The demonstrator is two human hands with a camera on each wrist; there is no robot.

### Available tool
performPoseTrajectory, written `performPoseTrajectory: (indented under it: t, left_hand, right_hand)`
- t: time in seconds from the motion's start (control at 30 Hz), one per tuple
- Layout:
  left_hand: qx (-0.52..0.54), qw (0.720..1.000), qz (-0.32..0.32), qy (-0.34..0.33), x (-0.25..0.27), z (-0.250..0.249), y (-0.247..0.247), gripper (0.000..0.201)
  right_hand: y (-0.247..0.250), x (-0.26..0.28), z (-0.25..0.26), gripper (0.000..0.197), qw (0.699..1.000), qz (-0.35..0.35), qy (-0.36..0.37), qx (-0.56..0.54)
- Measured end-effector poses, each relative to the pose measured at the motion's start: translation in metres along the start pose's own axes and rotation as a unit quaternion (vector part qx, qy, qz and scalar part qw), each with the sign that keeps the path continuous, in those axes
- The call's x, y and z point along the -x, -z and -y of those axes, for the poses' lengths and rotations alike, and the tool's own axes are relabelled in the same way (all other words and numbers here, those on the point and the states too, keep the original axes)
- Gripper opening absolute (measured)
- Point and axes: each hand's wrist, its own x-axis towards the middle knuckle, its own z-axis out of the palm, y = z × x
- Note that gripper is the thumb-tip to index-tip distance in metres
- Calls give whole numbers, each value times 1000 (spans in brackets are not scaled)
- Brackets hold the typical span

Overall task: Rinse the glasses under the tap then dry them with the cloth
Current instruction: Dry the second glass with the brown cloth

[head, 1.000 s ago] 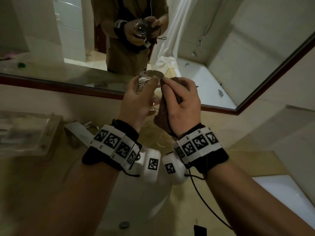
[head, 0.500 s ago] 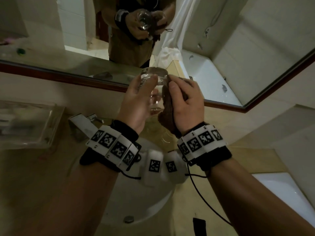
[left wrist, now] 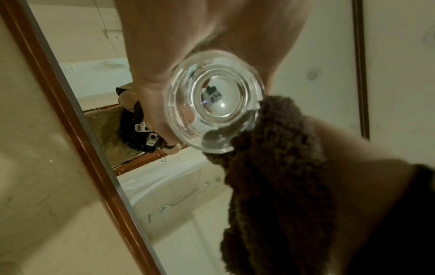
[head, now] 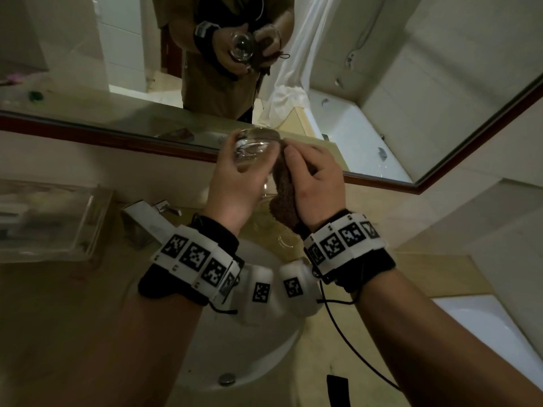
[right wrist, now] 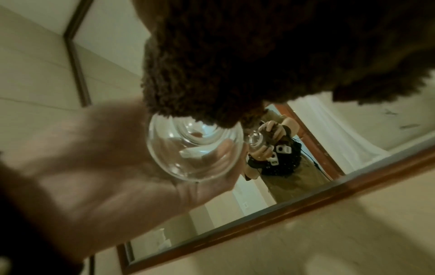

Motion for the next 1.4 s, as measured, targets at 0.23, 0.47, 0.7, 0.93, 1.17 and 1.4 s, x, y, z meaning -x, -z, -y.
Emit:
performPoseTrajectory:
  t: [0.23, 0.47, 0.7, 0.93, 1.17, 1.4]
  left_hand:
    - [84, 996, 12, 9, 3, -2, 8, 54]
    - [46, 999, -7, -13, -1, 1, 7, 40]
    - [103, 992, 67, -19, 3, -6, 8, 42]
    - [29, 997, 70, 3, 2, -4, 2, 11]
    - [-48, 999, 26, 1, 3, -10, -4, 67]
    - [22, 999, 32, -20, 2, -7, 1, 39]
  right_hand:
    - [-3, 5, 6, 30, 998, -2, 63, 9]
    - [-4, 2, 3, 26, 1000, 24, 16, 11]
    - [-2, -3, 3, 28, 996, 14, -36, -81]
    - [-4, -4, -8, 31, 997, -9, -29, -66]
    - [3, -2, -3, 24, 1000, -12, 1, -16]
    - [6, 7, 6, 27, 998, -32, 59, -21]
